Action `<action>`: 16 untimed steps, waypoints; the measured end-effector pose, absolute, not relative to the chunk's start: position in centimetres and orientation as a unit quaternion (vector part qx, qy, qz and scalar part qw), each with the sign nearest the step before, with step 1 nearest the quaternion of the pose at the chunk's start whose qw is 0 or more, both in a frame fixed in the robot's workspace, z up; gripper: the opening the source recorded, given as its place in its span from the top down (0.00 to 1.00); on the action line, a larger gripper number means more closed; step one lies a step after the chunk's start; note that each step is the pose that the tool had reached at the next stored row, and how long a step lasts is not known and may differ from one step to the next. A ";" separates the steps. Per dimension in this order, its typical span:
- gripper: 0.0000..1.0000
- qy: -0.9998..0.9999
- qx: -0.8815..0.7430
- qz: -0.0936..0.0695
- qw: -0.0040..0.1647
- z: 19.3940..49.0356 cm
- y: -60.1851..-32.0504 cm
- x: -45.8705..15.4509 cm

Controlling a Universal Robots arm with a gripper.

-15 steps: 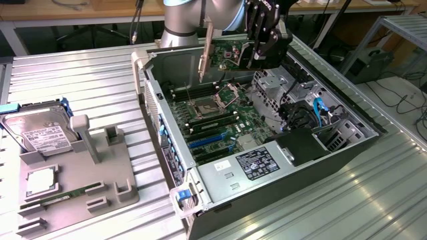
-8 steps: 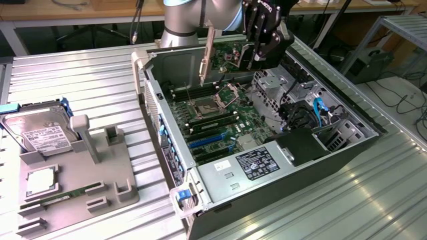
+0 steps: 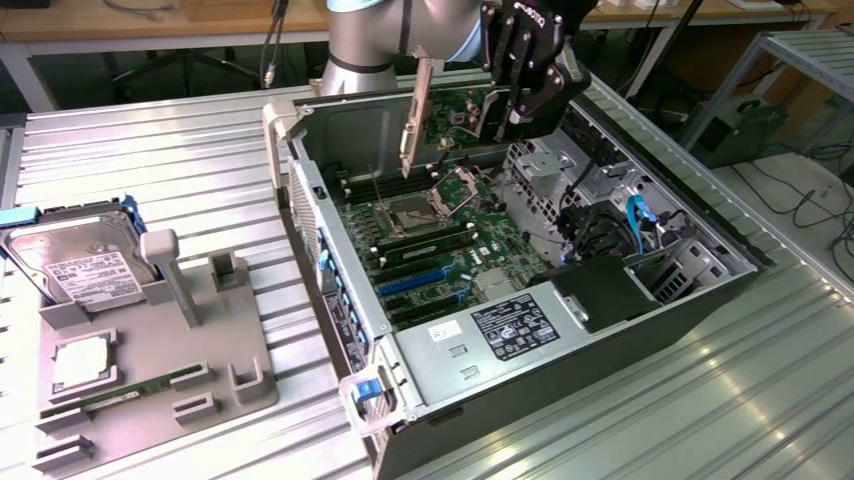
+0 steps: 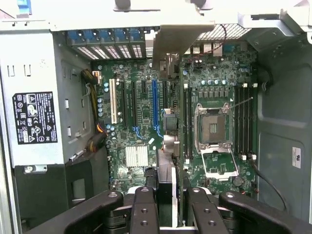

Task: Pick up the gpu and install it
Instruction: 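Insert the gpu into the slot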

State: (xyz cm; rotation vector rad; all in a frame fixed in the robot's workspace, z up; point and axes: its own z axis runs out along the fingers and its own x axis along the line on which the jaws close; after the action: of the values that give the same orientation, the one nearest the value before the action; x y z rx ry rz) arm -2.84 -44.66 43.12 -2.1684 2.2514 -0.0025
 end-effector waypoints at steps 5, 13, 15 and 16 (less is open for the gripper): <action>0.72 0.719 -0.695 -0.001 0.008 42.8 -44.7 -2.8; 0.72 0.717 -0.697 -0.001 0.008 42.3 -44.7 -2.8; 0.72 0.717 -0.697 -0.001 0.008 42.2 -44.7 -2.8; 0.72 0.716 -0.698 -0.001 0.008 42.1 -44.7 -2.8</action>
State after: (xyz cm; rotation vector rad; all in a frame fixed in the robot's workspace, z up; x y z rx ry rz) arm -2.84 -44.68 42.10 -2.1805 2.2398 -0.0025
